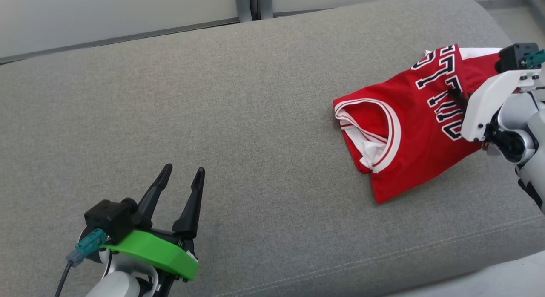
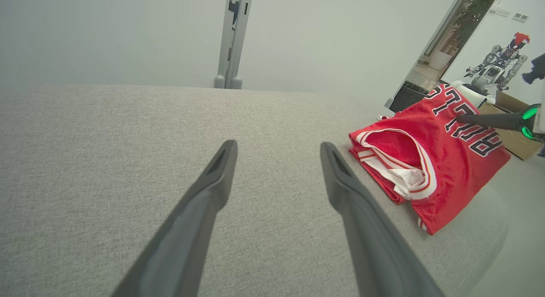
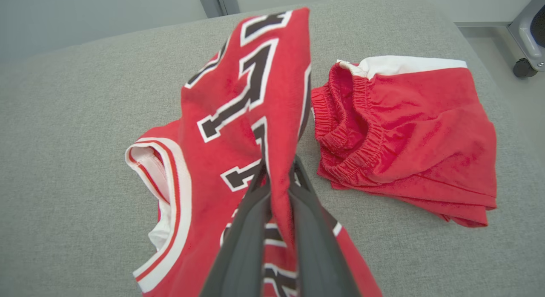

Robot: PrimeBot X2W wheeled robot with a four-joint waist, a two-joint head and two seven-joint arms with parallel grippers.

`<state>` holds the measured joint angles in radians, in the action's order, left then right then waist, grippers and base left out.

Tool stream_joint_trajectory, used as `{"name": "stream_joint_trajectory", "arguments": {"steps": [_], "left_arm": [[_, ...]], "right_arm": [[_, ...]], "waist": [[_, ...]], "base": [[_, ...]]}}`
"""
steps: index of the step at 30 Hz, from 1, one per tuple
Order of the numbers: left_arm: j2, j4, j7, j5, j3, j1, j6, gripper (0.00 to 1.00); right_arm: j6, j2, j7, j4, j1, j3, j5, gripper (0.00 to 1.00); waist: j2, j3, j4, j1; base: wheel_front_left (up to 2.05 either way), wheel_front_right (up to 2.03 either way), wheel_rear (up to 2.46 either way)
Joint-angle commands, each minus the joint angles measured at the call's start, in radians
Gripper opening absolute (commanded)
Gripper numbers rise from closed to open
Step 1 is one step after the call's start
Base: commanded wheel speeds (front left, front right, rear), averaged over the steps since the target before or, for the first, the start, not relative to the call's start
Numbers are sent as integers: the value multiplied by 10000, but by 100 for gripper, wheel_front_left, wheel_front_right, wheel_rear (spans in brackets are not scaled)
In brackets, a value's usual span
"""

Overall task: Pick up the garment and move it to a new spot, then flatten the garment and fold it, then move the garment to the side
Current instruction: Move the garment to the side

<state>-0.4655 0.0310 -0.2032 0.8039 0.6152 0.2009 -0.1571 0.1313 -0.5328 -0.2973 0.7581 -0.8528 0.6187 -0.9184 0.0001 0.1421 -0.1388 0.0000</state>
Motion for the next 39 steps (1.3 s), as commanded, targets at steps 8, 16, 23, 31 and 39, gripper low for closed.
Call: {"name": "stream_joint_trajectory", "arguments": {"steps": [8, 16, 23, 31, 39], "left_arm": [[-260, 260, 129, -203, -115, 346, -98, 100], [-564, 818, 247, -308, -313, 447, -393, 100], [-869, 1324, 525, -458, -381, 650, -583, 100], [-1108, 1768, 817, -642, -372, 871, -735, 100], [-1296, 2023, 1091, -797, -297, 1087, -766, 100]], "right_arm": [[-11, -183, 184, 685, -1173, -363, 424, 0], [-11, -795, 31, 866, -1953, -561, 783, 0], [-11, -1238, 121, 1113, -2595, -916, 1067, 0], [-11, -1493, 270, 1941, -3000, -1375, 1430, 0], [-13, -1479, 958, 3837, -3293, -1775, 2244, 0]], "waist": [[-1, 593, 126, 0], [-1, 1083, 0, 0], [-1, 1718, -137, 0], [-1, 2400, -33, 0], [-1, 2929, 410, 0]], "base": [[0, 0, 0], [0, 0, 0], [0, 0, 0], [0, 0, 0], [0, 0, 0]]}}
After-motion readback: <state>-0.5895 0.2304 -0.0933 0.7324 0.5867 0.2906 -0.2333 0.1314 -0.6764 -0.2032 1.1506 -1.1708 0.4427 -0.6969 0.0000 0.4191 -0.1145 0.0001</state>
